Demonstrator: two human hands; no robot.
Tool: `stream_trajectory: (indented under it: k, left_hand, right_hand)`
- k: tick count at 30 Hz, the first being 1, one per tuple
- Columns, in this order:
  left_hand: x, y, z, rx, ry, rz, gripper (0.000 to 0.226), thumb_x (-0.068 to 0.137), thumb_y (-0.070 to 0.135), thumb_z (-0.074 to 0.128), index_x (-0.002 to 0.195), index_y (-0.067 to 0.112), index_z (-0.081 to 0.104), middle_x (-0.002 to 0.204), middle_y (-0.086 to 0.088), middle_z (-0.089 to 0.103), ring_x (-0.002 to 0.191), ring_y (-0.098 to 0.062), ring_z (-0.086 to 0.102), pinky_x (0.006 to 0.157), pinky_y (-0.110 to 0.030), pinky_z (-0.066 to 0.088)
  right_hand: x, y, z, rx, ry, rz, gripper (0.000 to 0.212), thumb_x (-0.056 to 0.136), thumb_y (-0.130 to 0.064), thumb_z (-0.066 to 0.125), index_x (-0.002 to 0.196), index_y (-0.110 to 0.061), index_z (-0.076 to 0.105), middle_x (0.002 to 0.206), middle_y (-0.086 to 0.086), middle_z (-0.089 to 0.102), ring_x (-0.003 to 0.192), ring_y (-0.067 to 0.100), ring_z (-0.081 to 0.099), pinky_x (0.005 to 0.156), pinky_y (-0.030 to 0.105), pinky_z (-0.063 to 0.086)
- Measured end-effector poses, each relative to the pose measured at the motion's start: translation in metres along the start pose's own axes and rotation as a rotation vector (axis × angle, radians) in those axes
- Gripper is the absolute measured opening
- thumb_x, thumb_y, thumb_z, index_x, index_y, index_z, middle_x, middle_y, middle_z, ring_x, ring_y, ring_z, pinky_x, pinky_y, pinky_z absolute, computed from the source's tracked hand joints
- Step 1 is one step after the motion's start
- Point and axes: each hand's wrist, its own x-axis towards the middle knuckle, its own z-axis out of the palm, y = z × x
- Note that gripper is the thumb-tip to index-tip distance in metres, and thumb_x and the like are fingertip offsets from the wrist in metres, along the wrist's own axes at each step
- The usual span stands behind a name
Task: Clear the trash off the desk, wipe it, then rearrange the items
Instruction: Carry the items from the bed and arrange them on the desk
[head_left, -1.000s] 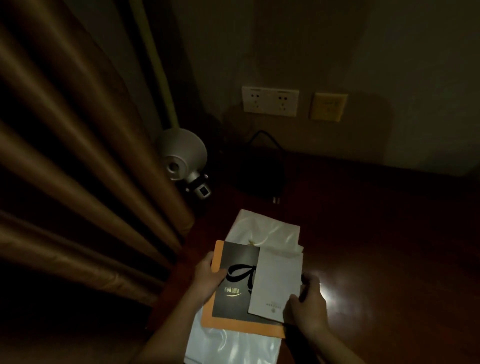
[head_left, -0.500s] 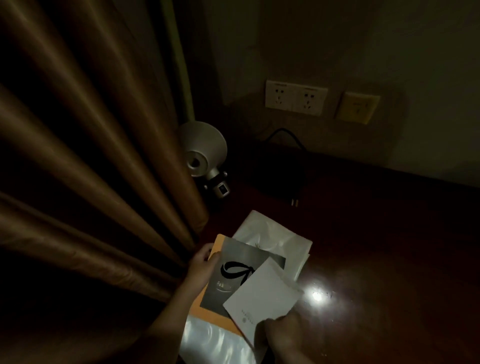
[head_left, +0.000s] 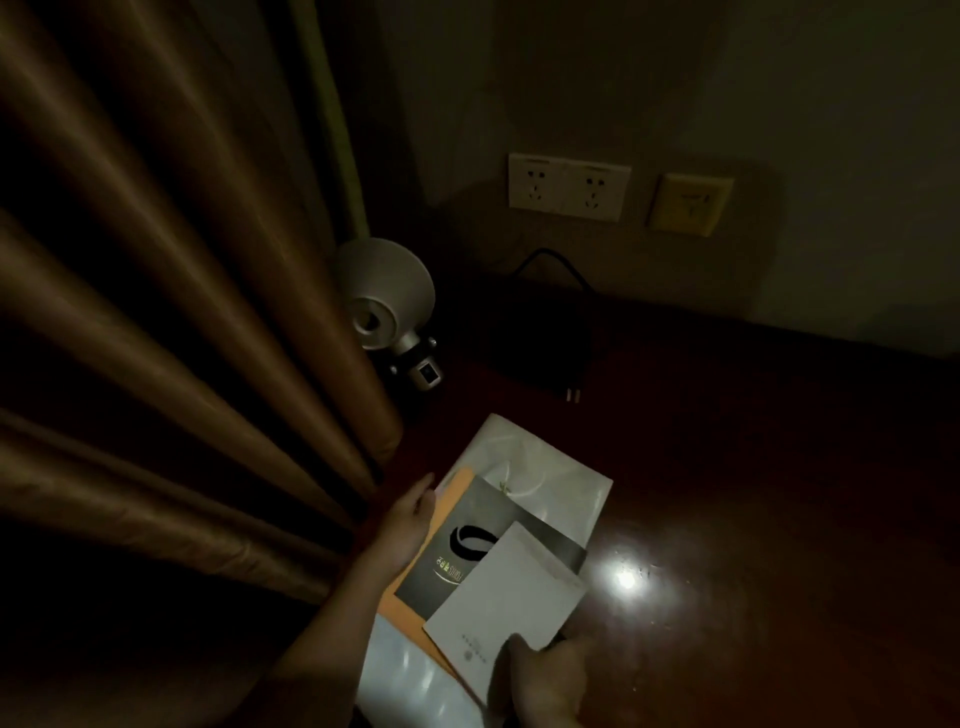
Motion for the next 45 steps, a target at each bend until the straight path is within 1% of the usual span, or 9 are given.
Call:
stream_trajectory:
  k: [3, 6, 14, 17, 20, 26, 31, 37, 45]
  left_hand:
    - [-0.003, -0.007, -0.008, -0.158, -0.016, -0.095, 0.024, 0.101, 0.024, 0.044, 0.108, 0.02, 0.066, 0.112, -0.01, 0.067, 0.101, -0.028, 0.063, 0.092, -0.05, 0.051]
    - [-0.005, -0.007, -0.008, -0.121, 0.004, -0.068, 0.021, 0.1, 0.023, 0.046, 0.095, 0.021, 0.066, 0.093, -0.008, 0.07, 0.089, -0.029, 0.066, 0.081, -0.047, 0.053]
    - [-0.004, -0.029, -0.009, -0.218, 0.246, -0.141, 0.02, 0.1, 0.012, 0.044, 0.104, 0.01, 0.063, 0.1, -0.011, 0.062, 0.094, -0.032, 0.058, 0.079, -0.038, 0.049]
    - [-0.001, -0.032, -0.008, -0.32, 0.358, -0.186, 0.018, 0.096, 0.005, 0.048, 0.095, 0.007, 0.065, 0.094, -0.015, 0.064, 0.09, -0.033, 0.059, 0.072, -0.031, 0.044]
    - [-0.006, -0.029, -0.007, -0.313, 0.332, -0.172, 0.016, 0.094, 0.002, 0.051, 0.088, 0.009, 0.064, 0.087, -0.011, 0.063, 0.087, -0.029, 0.059, 0.073, -0.029, 0.045]
    - [-0.006, -0.035, -0.021, -0.156, 0.284, -0.115, 0.016, 0.096, 0.006, 0.053, 0.094, 0.009, 0.069, 0.1, -0.013, 0.066, 0.097, -0.03, 0.06, 0.085, -0.041, 0.051]
    - [-0.016, -0.03, -0.021, -0.045, 0.325, -0.084, 0.021, 0.097, 0.01, 0.05, 0.108, 0.01, 0.069, 0.106, -0.01, 0.064, 0.097, -0.026, 0.06, 0.08, -0.033, 0.05]
    - [-0.029, -0.021, -0.019, 0.102, 0.42, 0.137, 0.021, 0.094, 0.013, 0.057, 0.114, 0.016, 0.064, 0.11, -0.003, 0.056, 0.095, -0.019, 0.058, 0.08, -0.033, 0.051]
    - [-0.051, 0.0, 0.0, 0.283, 0.315, 0.218, 0.015, 0.093, 0.017, 0.059, 0.107, 0.019, 0.065, 0.107, 0.004, 0.055, 0.097, -0.016, 0.059, 0.079, -0.033, 0.052]
  right_hand:
    - [0.005, -0.002, 0.004, -0.004, -0.065, 0.01, 0.04, 0.078, -0.011, 0.069, 0.114, 0.0, 0.056, 0.11, 0.016, 0.066, 0.102, 0.032, 0.062, 0.083, 0.03, 0.045]
    - [0.005, -0.005, 0.006, -0.034, -0.052, -0.019, 0.027, 0.077, -0.011, 0.068, 0.104, -0.005, 0.064, 0.106, 0.015, 0.069, 0.095, 0.032, 0.065, 0.079, 0.03, 0.05]
    - [0.003, -0.02, 0.023, -0.032, -0.046, -0.121, 0.021, 0.087, -0.01, 0.062, 0.102, -0.01, 0.048, 0.109, 0.01, 0.063, 0.1, 0.033, 0.062, 0.082, 0.04, 0.054]
    - [0.01, -0.044, 0.015, -0.017, -0.112, -0.131, 0.014, 0.087, -0.004, 0.06, 0.09, -0.013, 0.05, 0.111, 0.018, 0.064, 0.085, 0.028, 0.061, 0.072, 0.037, 0.055]
    - [0.016, -0.058, 0.005, -0.105, -0.13, -0.217, 0.021, 0.089, -0.004, 0.059, 0.109, -0.003, 0.055, 0.108, 0.016, 0.063, 0.083, 0.027, 0.059, 0.06, 0.026, 0.047]
    - [0.006, -0.02, 0.016, -0.34, -0.092, -0.288, 0.037, 0.089, -0.021, 0.062, 0.121, -0.008, 0.047, 0.122, 0.013, 0.06, 0.11, 0.03, 0.059, 0.089, 0.035, 0.049]
    - [0.002, -0.018, 0.014, -0.469, -0.015, -0.276, 0.046, 0.091, -0.031, 0.058, 0.127, -0.007, 0.041, 0.129, 0.015, 0.038, 0.12, 0.031, 0.04, 0.097, 0.036, 0.04]
    - [0.014, -0.02, 0.0, -0.378, -0.039, -0.39, 0.023, 0.089, -0.03, 0.059, 0.104, -0.018, 0.045, 0.106, 0.006, 0.064, 0.09, 0.024, 0.065, 0.076, 0.042, 0.058]
    - [0.023, -0.028, -0.037, -0.749, -0.047, -0.788, 0.026, 0.094, -0.04, 0.05, 0.111, -0.021, 0.051, 0.111, -0.001, 0.052, 0.093, 0.013, 0.053, 0.073, 0.026, 0.048]
